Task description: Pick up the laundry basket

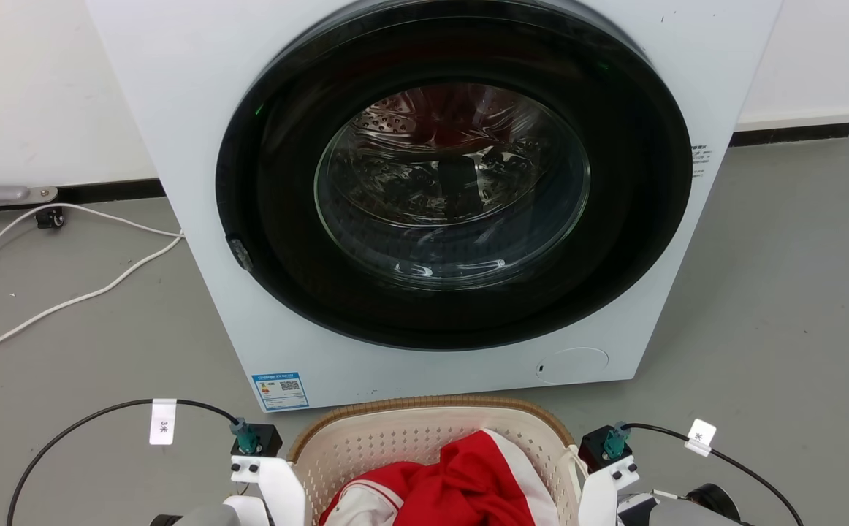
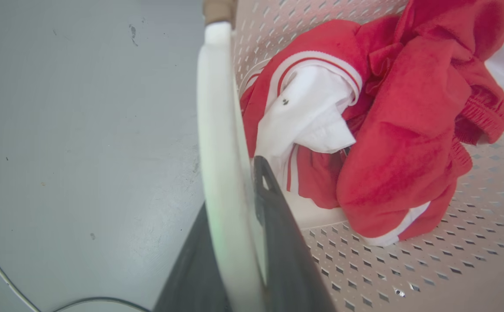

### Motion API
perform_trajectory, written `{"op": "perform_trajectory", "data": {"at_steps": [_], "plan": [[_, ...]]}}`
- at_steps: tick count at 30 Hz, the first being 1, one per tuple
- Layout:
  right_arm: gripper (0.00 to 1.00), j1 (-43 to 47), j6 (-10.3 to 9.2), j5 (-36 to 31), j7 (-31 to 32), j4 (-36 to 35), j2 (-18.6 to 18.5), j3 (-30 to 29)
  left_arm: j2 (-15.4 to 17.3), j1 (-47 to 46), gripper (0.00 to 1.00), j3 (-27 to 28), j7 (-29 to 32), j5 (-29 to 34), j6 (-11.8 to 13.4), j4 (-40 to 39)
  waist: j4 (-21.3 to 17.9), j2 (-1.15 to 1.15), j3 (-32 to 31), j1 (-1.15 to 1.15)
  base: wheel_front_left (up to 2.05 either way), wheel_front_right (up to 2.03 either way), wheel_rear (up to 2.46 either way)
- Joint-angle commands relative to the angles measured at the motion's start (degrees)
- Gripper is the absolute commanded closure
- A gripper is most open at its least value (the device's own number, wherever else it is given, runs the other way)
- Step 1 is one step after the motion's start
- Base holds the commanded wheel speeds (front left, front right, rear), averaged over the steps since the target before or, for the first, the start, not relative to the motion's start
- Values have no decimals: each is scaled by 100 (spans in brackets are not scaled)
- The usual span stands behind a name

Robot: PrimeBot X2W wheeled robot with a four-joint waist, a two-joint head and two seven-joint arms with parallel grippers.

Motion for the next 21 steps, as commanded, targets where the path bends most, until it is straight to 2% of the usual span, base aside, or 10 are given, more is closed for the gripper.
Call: {"op": "perform_trajectory", "data": {"at_steps": [1, 21], "plan": [[100, -46, 14, -49, -4, 29, -50, 30, 41, -124, 100, -12, -36, -33, -26, 3, 1, 0, 0, 0, 0, 0, 0], [100, -9, 14, -92, 24, 4, -20, 30, 54, -136, 100, -217, -84, -221, -26, 37, -12, 0, -34, 0, 0, 0, 0]]}}
